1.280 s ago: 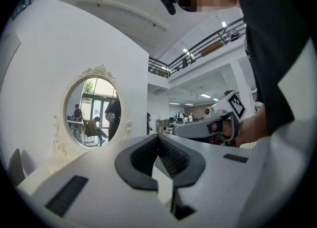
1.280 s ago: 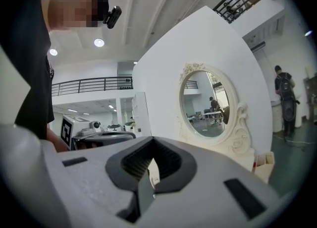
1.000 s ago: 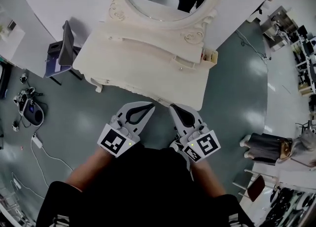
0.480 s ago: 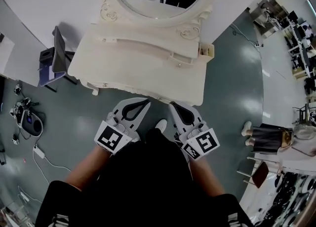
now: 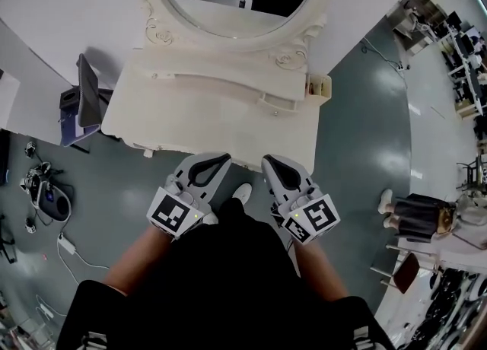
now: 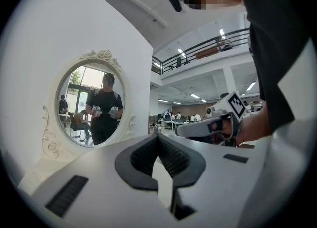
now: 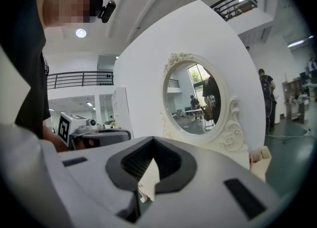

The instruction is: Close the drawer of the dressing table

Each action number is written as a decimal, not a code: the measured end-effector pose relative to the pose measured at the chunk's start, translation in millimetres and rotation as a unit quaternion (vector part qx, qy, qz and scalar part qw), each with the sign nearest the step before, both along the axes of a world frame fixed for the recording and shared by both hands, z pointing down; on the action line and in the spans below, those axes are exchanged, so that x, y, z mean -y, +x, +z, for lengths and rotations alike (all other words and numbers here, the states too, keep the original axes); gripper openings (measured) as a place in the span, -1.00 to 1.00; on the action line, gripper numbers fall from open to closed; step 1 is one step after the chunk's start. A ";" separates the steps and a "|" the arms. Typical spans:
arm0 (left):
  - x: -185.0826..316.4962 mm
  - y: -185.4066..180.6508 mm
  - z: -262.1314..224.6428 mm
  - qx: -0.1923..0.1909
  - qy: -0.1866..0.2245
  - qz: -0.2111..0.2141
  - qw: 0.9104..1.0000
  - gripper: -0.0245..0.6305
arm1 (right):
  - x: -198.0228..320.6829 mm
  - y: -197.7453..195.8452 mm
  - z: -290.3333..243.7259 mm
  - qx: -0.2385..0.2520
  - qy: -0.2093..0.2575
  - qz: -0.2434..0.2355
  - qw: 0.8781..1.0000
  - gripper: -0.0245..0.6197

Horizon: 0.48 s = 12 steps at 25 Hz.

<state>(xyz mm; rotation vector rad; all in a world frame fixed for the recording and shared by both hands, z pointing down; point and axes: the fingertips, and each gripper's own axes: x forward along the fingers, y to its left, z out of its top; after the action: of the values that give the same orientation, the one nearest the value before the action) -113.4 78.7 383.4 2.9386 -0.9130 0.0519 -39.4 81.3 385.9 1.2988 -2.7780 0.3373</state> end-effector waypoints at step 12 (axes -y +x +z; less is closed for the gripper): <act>87.6 43.7 -5.7 0.017 0.009 -0.002 1.000 -0.95 | 86.6 47.0 -7.2 0.000 0.012 0.002 1.000 -0.92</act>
<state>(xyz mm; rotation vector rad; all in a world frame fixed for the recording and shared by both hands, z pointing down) -69.7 -8.8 377.7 2.9606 -0.9272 0.0937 7.6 -5.2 378.8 1.3093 -2.7883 0.3040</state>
